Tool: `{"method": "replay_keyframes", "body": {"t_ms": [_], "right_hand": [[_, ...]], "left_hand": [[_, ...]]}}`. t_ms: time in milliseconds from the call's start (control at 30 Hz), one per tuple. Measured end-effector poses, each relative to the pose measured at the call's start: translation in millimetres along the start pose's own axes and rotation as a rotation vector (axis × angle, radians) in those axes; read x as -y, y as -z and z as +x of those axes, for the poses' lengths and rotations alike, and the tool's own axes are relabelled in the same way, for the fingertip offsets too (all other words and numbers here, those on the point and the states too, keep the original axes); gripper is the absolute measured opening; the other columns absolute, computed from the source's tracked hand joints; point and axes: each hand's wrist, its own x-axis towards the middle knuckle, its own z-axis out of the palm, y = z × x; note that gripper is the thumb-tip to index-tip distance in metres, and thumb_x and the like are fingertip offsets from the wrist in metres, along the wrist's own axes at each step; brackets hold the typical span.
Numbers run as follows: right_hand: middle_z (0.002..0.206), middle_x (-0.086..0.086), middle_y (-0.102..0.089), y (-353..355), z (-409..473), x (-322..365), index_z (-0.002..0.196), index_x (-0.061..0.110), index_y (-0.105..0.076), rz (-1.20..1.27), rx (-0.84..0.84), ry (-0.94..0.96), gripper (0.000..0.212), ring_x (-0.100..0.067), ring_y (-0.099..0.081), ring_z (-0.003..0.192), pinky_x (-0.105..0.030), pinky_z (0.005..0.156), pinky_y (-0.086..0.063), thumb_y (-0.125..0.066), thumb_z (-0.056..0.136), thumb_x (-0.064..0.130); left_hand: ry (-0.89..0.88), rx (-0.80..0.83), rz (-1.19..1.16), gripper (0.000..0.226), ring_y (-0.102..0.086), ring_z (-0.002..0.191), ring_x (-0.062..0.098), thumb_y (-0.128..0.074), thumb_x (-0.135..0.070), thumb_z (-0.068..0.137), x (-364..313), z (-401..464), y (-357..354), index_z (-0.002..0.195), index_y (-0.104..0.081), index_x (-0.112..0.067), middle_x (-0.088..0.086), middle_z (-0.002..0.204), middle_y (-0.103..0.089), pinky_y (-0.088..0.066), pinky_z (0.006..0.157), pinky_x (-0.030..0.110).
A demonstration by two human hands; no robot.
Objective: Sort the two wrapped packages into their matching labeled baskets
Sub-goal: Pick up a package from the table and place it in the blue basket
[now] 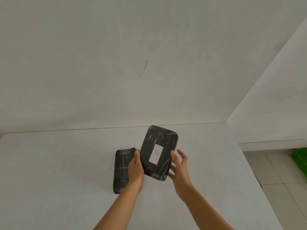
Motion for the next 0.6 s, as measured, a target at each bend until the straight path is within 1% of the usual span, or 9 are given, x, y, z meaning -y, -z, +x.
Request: {"method": "replay_keyframes", "body": {"t_ms": [100, 167, 233, 267, 333, 400, 467, 533, 600], "right_hand": [[0.120, -0.007, -0.061, -4.8, -5.0, -10.2, 0.129, 0.034, -0.029, -0.046, -0.004, 0.001, 0.056, -0.024, -0.061, 0.108, -0.048, 0.093, -0.052, -0.064, 0.086, 0.025], [0.119, -0.008, -0.060, -2.8, -3.6, -8.3, 0.128, 0.032, -0.033, -0.067, -0.032, 0.024, 0.054, -0.027, -0.061, 0.107, -0.050, 0.091, -0.053, -0.063, 0.086, 0.017], [0.118, -0.009, -0.061, 4.9, 0.2, 1.4, 0.126, 0.025, -0.042, -0.079, -0.032, 0.051, 0.045, -0.028, -0.062, 0.106, -0.045, 0.083, -0.057, -0.063, 0.086, 0.016], [0.119, -0.011, -0.063, 11.0, 2.6, 8.8, 0.124, 0.021, -0.048, -0.099, -0.015, 0.053, 0.040, -0.028, -0.063, 0.105, -0.041, 0.079, -0.058, -0.062, 0.087, 0.015], [0.119, -0.015, -0.065, 26.0, 5.9, 25.6, 0.119, 0.018, -0.057, -0.171, 0.085, 0.019, 0.034, -0.027, -0.065, 0.101, -0.036, 0.074, -0.057, -0.062, 0.086, 0.013], [0.118, -0.017, -0.065, 40.1, 7.7, 41.5, 0.118, 0.020, -0.059, -0.268, 0.224, -0.043, 0.036, -0.029, -0.065, 0.100, -0.037, 0.077, -0.057, -0.066, 0.083, 0.014], [0.118, -0.019, -0.063, 49.9, 9.0, 53.6, 0.120, 0.020, -0.055, -0.365, 0.305, -0.102, 0.044, -0.033, -0.065, 0.102, -0.042, 0.083, -0.057, -0.072, 0.080, 0.018], [0.119, -0.021, -0.061, 55.9, 7.8, 63.2, 0.119, 0.010, -0.051, -0.406, 0.339, -0.135, 0.048, -0.034, -0.064, 0.103, -0.045, 0.089, -0.055, -0.074, 0.078, 0.021], [0.120, -0.023, -0.061, 60.4, 3.3, 71.5, 0.117, 0.004, -0.053, -0.403, 0.342, -0.133, 0.053, -0.033, -0.063, 0.104, -0.048, 0.094, -0.053, -0.076, 0.074, 0.025]], "left_hand": [[0.059, -0.018, -0.098, 0.056, -0.061, 0.099, 0.025, -0.027, -0.058, 0.091, 0.0, -15.0, -13.1, 0.112, -0.060, -0.018, 0.007, 0.110, -0.064, -0.051, 0.088, 0.037], [0.081, -0.005, -0.112, 0.055, -0.062, 0.096, 0.023, -0.025, -0.057, 0.092, -0.6, -23.1, -17.0, 0.115, -0.058, -0.019, 0.009, 0.111, -0.064, -0.053, 0.081, 0.037], [0.069, 0.018, -0.044, 0.054, -0.060, 0.087, 0.017, -0.023, -0.056, 0.093, -1.5, -25.3, -14.9, 0.111, -0.058, -0.019, 0.009, 0.110, -0.064, -0.050, 0.069, 0.030], [0.052, 0.012, -0.021, 0.057, -0.059, 0.087, 0.019, -0.022, -0.056, 0.093, -3.0, -24.9, -11.8, 0.109, -0.059, -0.016, 0.010, 0.112, -0.063, -0.048, 0.069, 0.029], [0.023, -0.037, -0.046, 0.061, -0.057, 0.096, 0.025, -0.024, -0.058, 0.092, -11.6, -21.9, -2.4, 0.117, -0.055, -0.012, 0.012, 0.118, -0.060, -0.046, 0.079, 0.035], [-0.006, -0.025, -0.089, 0.061, -0.058, 0.098, 0.026, -0.027, -0.059, 0.091, -24.7, -20.0, 8.2, 0.116, -0.056, -0.011, 0.009, 0.107, -0.062, -0.046, 0.085, 0.040], [-0.028, 0.085, -0.070, 0.059, -0.062, 0.091, 0.021, -0.028, -0.061, 0.089, -36.6, -23.2, 16.7, 0.102, -0.060, -0.013, 0.006, 0.096, -0.067, -0.051, 0.082, 0.041], [-0.001, 0.213, -0.008, 0.059, -0.065, 0.097, 0.022, -0.033, -0.064, 0.087, -43.9, -32.3, 21.1, 0.105, -0.064, -0.017, 0.006, 0.101, -0.071, -0.055, 0.083, 0.044], [0.013, 0.277, 0.012, 0.054, -0.064, 0.102, 0.025, -0.038, -0.059, 0.088, -42.7, -44.1, 20.6, 0.110, -0.063, -0.017, 0.010, 0.107, -0.070, -0.056, 0.082, 0.044]]}}
